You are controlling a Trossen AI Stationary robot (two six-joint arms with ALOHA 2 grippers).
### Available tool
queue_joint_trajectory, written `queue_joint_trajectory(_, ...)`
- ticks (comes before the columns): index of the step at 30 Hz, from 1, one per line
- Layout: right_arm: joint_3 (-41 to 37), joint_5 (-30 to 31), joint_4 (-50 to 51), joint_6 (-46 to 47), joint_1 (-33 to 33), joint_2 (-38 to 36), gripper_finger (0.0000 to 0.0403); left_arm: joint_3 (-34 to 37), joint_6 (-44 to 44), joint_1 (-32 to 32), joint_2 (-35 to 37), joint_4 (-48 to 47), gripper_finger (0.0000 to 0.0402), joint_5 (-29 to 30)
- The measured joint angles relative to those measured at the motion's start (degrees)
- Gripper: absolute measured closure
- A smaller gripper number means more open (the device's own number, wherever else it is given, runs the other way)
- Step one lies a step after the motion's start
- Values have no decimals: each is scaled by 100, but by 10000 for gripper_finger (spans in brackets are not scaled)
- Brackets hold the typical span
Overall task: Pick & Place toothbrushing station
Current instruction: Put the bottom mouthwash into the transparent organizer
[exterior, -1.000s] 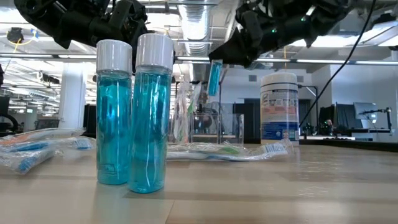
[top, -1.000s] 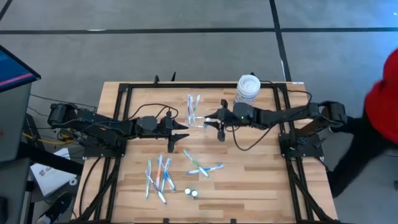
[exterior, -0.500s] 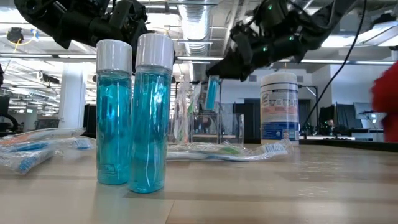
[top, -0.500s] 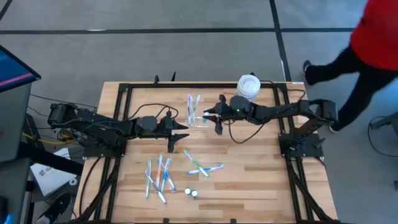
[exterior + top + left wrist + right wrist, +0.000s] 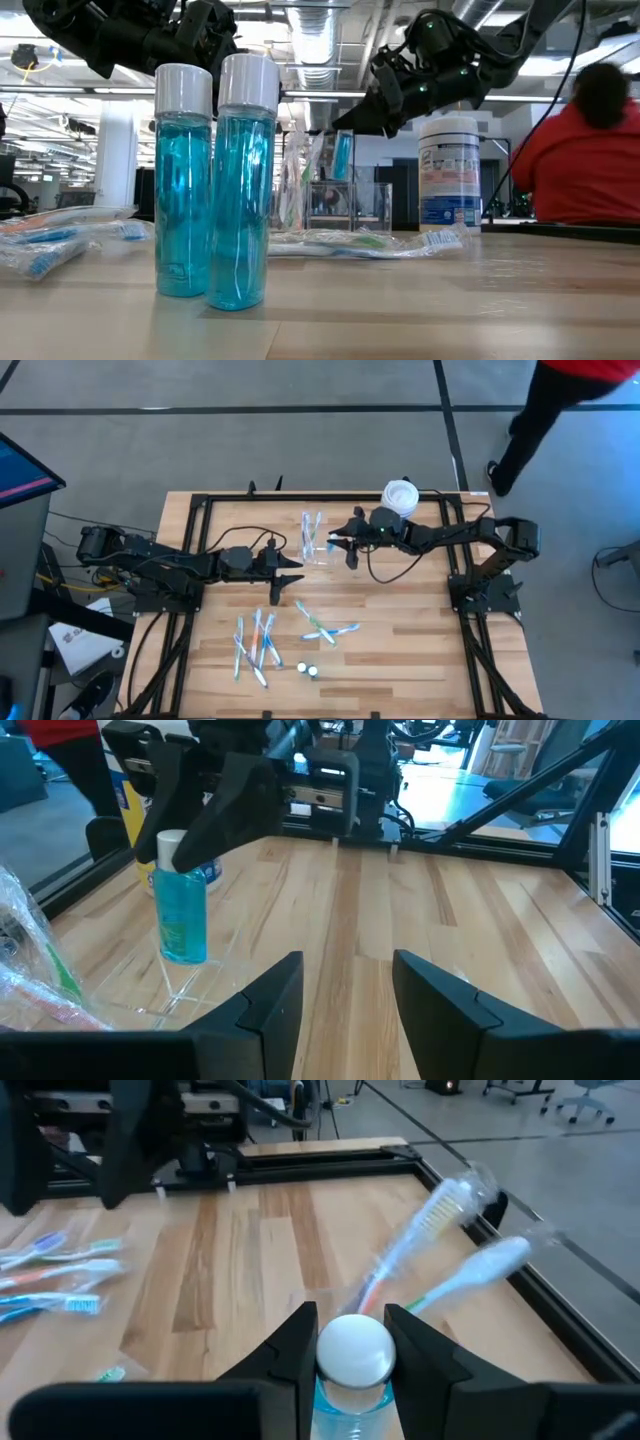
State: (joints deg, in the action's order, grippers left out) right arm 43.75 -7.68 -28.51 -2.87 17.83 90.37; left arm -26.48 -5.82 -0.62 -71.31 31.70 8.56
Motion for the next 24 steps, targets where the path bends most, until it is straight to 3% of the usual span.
queue_joint_trajectory(9, 0, -15, 36, 32, 142, 13, 317, 0, 0, 0, 0, 0, 253, 0)
queue_joint_trajectory(24, 0, -332, -470, 139, 304, 745, 317, 0, 0, 0, 0, 2, 253, 0)
